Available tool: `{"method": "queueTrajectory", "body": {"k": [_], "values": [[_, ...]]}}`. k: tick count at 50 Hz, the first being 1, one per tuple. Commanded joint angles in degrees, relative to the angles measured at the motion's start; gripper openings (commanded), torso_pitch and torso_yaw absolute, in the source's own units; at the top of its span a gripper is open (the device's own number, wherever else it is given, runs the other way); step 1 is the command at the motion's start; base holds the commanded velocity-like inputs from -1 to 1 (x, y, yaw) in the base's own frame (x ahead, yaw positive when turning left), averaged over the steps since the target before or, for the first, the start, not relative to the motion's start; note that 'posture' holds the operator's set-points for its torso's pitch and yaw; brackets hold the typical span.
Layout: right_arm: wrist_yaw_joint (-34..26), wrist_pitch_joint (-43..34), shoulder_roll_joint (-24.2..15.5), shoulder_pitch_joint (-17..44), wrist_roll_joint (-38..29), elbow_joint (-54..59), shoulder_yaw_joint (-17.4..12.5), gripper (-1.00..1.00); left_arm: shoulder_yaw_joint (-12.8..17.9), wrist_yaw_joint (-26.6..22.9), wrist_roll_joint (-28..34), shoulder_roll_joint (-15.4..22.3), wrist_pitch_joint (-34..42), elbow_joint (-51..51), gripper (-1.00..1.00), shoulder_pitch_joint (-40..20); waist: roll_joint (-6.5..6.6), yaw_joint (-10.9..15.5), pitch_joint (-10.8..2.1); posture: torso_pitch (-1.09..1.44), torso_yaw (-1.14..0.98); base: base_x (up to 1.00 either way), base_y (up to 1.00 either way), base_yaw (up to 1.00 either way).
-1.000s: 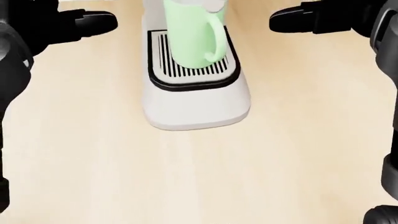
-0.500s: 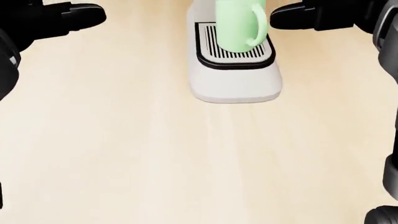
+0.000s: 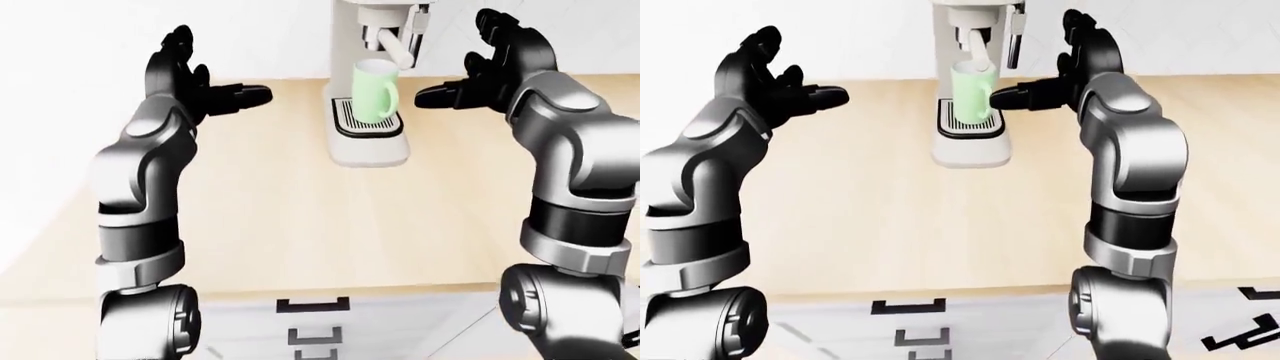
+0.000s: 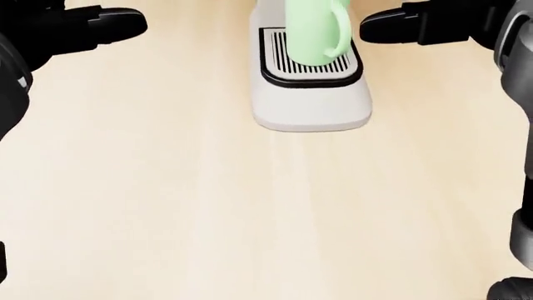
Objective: Press the button on the coffee machine to serve coffee.
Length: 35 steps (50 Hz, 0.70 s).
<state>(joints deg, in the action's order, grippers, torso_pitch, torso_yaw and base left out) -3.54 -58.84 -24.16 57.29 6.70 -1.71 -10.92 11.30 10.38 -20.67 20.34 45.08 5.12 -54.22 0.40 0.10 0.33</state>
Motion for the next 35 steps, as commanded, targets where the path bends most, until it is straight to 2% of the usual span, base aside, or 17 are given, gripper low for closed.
{"method": "queueTrajectory", "body": {"k": [1,9,26,35], "values": [[0.05,1.55,-0.88,2.26,-0.07,-1.94,-0.6,1.0,0.36,-0.02,-0.1,0.69,-1.67,-1.91,1.0,-2.33,-0.05,-0.03,-1.98,-0.1,0.0,0.0,0.0,0.0],[-0.14,0.87,-1.32,2.4,-0.1,-2.45,-0.74,1.0,0.1,0.1,0.0,0.54,-1.71,-2.07,1.0,-2.5,-0.41,0.19,-4.43,-0.16,0.0,0.0,0.0,0.0],[-0.34,-0.54,-2.42,3.81,-0.15,-2.77,-1.11,1.0,-0.01,0.04,-0.18,0.76,-1.86,-2.14,1.0,-3.16,-0.09,-0.05,-11.63,-0.32,0.0,0.0,0.0,0.0],[-0.05,0.36,-1.79,3.74,-0.05,-2.04,-0.83,1.0,-0.31,-0.66,0.39,0.29,-2.56,-1.21,1.0,-3.21,0.02,-0.27,-14.79,-0.37,0.0,0.0,0.0,0.0]]}}
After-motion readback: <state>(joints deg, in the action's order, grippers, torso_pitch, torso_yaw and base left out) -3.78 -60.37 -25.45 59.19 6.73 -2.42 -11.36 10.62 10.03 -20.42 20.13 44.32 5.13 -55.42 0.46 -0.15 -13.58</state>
